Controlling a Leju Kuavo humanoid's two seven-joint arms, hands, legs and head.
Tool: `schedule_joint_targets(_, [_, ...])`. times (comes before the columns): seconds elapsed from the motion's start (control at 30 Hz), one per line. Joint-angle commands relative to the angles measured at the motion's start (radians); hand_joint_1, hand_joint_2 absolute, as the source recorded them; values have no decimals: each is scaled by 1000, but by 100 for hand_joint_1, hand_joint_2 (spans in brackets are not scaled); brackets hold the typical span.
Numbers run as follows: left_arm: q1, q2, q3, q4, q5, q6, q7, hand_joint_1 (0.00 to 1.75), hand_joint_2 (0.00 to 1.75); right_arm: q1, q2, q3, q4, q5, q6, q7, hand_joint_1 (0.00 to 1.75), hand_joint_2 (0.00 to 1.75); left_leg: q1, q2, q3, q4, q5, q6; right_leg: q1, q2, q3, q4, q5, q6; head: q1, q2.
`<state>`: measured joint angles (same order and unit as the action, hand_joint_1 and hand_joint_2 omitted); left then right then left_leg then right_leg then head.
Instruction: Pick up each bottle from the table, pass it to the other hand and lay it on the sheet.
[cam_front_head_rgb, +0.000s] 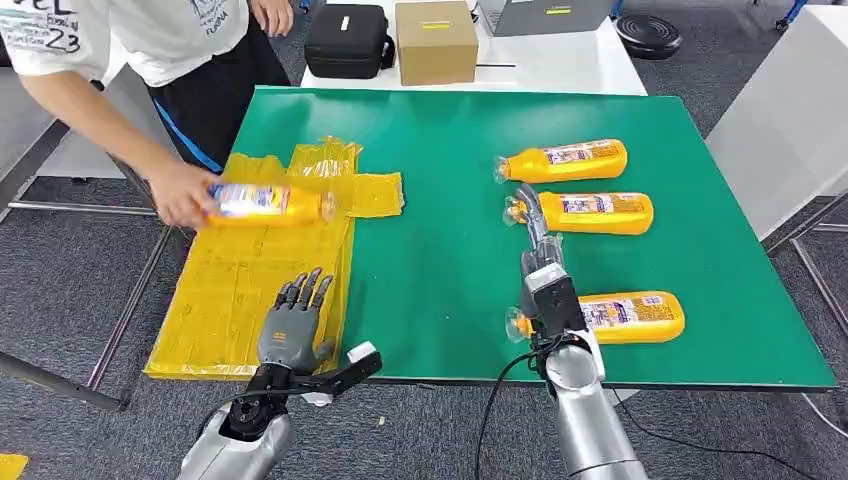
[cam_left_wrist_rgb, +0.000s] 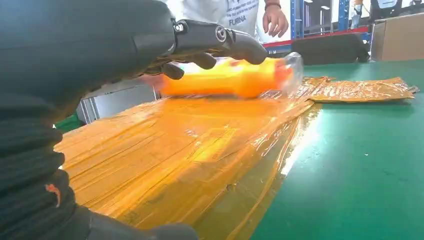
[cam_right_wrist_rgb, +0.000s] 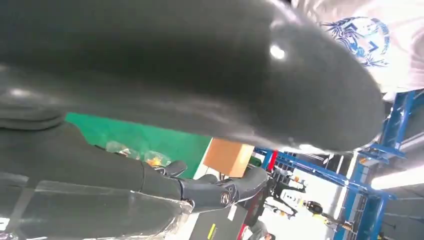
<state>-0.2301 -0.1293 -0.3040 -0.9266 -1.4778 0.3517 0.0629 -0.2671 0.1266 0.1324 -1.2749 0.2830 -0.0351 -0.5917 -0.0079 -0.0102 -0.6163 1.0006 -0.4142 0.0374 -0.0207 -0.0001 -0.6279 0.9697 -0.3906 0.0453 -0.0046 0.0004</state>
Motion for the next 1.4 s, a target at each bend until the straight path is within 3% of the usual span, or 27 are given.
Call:
schedule_joint_targets(0.03, [-11,13,3,58,-11,-35,10,0,175,-53,-4,8,66,-13,9,-4,0,0,1,2,3,-1,-1,-1,1,1,3,-1,-1,-1,0,0])
schedule_joint_targets(0.23, [9,4,43,-24,71,38,-28,0,175,-40,-5,6,49,-15,11,-1,0,0,1,2,4,0,-2,-2,1,2,4,-1,-1,-2,0,0])
schedule_joint_targets(0.33, [23,-13,90,-106,404,115,-254,0,175,-13,-20,18,41,-13,-7,0,0,0,2,2,7,1,-4,-3,2,1,7,0,-3,-2,0,0])
schedule_joint_targets(0.37, [39,-40,132,-154,624,88,-355,0,175,-9,-24,22,45,-12,-23,-7,0,0,2,1,5,1,-3,-2,2,0,5,0,-2,-2,0,0])
schedule_joint_targets(0.43, [45,-32,123,-181,753,55,-423,0,175,-12,-26,27,55,-15,-31,-14,0,0,2,0,3,1,-2,-2,2,0,4,0,-2,-2,0,0])
schedule_joint_targets(0.5, [53,-47,135,-228,1054,-38,-551,0,175,-18,-34,34,54,-3,-55,-24,0,0,2,2,4,0,-3,-2,2,1,4,-1,-2,-2,0,0])
schedule_joint_targets(0.67, [44,-45,99,-266,1332,-133,-598,0,175,-3,-77,62,12,86,-86,2,0,0,2,0,4,1,-3,-2,2,0,4,0,-2,-2,0,0])
schedule_joint_targets(0.7, [40,-42,88,-263,1382,-158,-592,0,175,2,-89,67,3,123,-94,16,0,175,3,0,6,2,-4,-3,3,-1,7,0,-3,-2,0,0])
schedule_joint_targets(0.87, [21,-38,32,-226,1490,-214,-600,0,175,15,-150,58,-40,291,-84,104,0,175,2,-1,5,1,-3,-2,2,-2,6,0,-3,-2,0,0])
schedule_joint_targets(1.0, [-7,-34,22,-189,1521,-196,-611,0,175,-7,-252,56,-65,414,-16,201,0,175,1,-2,3,1,-2,-2,1,-3,4,0,-2,-1,0,0])
schedule_joint_targets(1.1, [-17,-26,23,-188,1533,-191,-610,0,175,-26,-342,29,-98,410,61,263,0,175,0,-2,3,1,-2,-1,1,-3,4,0,-2,-1,0,0])
schedule_joint_targets(1.4, [-18,-22,5,-185,1542,-173,-615,0,175,-56,-490,-86,-157,324,286,382,0,175,-1,-2,2,2,-2,-1,0,-3,3,1,-2,-1,0,0])
